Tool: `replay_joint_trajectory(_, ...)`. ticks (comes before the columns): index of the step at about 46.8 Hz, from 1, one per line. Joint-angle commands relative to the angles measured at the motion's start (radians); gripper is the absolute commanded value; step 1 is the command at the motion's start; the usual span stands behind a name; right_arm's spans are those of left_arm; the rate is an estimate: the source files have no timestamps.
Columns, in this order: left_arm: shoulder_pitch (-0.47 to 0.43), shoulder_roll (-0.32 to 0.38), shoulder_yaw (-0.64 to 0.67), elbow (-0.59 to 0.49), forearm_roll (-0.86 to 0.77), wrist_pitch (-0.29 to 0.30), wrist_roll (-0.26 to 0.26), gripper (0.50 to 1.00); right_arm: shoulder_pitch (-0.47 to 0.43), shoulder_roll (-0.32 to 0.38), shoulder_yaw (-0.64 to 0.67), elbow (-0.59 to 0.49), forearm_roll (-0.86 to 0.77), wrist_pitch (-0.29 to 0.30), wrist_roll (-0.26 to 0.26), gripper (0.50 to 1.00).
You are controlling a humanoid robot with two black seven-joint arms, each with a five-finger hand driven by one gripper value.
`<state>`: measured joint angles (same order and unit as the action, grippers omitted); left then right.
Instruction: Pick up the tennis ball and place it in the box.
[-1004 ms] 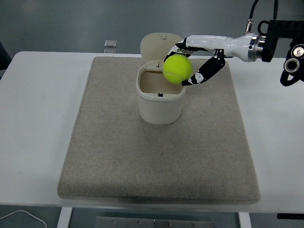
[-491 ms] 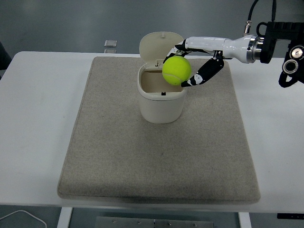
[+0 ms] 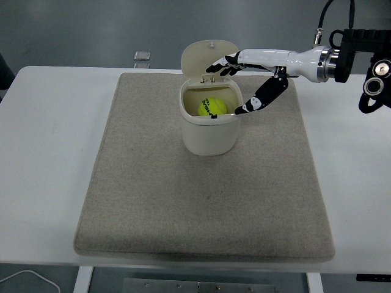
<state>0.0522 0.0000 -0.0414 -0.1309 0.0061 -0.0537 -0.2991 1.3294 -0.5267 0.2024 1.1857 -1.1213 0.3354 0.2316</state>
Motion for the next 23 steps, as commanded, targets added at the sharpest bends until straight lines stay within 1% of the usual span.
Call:
replay_joint_trajectory(1,0.000,0.000,0.000,-0.001,0.000,0.000,0.000,0.992,0.001,-0.012,0.002,0.002,0.001,0.031,0.000,0.903)
replay_joint_trajectory(5,0.000,0.000,0.000,0.001,0.000,0.000,0.000,0.992,0.001,-0.019,0.005,0.002,0.015,0.074,0.000,0.903)
replay_joint_trajectory(11,0.000,0.000,0.000,-0.001,0.000,0.000,0.000,0.992,0.005,-0.061,0.003,0.002,0.084,0.120,0.000,0.903)
replay_joint_trajectory(15,0.000,0.000,0.000,-0.001,0.000,0.000,0.000,0.992,0.005,-0.085,0.005,0.002,0.097,0.149,0.000,0.903)
replay_joint_trajectory(19,0.000,0.000,0.000,0.001,0.000,0.000,0.000,0.990,0.004,-0.119,0.005,0.002,0.112,0.160,0.002,0.903)
replay_joint_trajectory(23,0.000,0.000,0.000,0.001,0.000,0.000,0.000,0.992,0.002,-0.147,0.003,-0.001,0.165,0.163,0.002,0.905)
